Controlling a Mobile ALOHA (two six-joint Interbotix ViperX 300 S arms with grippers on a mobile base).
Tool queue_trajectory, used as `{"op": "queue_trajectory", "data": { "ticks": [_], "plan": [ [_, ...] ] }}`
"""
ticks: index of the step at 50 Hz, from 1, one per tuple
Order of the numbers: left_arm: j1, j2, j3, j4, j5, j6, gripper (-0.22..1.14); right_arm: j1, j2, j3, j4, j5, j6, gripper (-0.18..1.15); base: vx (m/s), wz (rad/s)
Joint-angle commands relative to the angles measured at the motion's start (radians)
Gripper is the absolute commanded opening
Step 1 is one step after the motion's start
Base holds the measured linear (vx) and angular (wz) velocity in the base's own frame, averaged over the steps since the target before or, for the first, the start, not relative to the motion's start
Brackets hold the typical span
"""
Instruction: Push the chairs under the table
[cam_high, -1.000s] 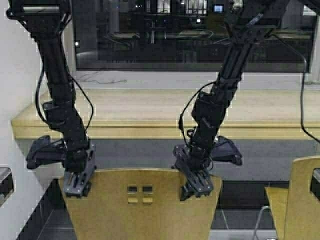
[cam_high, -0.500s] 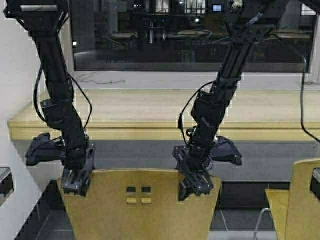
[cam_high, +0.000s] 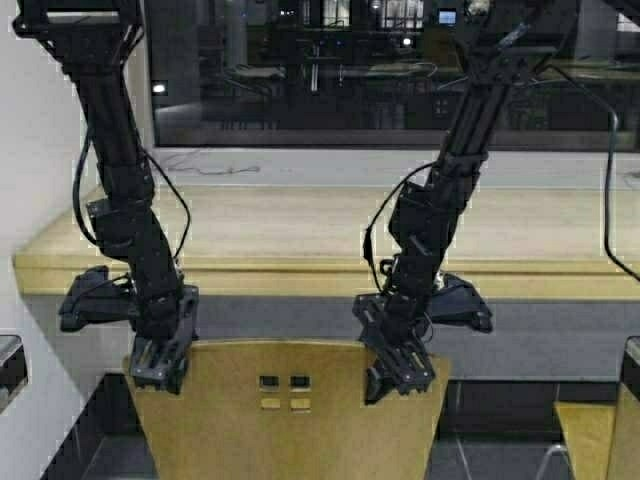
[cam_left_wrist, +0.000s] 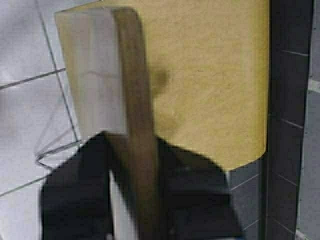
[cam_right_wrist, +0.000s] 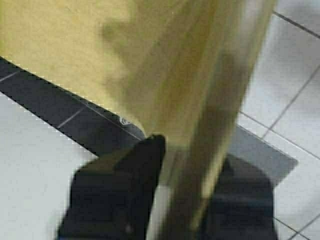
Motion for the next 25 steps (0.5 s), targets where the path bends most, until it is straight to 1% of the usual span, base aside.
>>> {"op": "queue_trajectory", "data": {
  "ticks": [1, 5, 15, 25],
  "plan": [
    [0.002, -0.051, -0.008, 0.017, -0.014, 0.0, 0.41, -0.003, -0.043, 0.0, -0.012, -0.021, -0.054, 0.51, 0.18, -0.04],
    [0.002, -0.063, 0.006, 0.02, -0.011, 0.0, 0.41, -0.002, -0.054, 0.02, -0.012, -0.02, -0.06, 0.51, 0.18, -0.03],
    [0.002, -0.064, 0.002, 0.021, -0.012, 0.002, 0.41, 0.0, -0.058, 0.023, -0.012, -0.025, -0.071, 0.51, 0.21, -0.02],
    [-0.005, -0.091, 0.04, 0.021, -0.011, 0.003, 0.41, 0.0, -0.061, 0.04, -0.012, -0.021, -0.074, 0.51, 0.23, 0.06]
  ]
}}
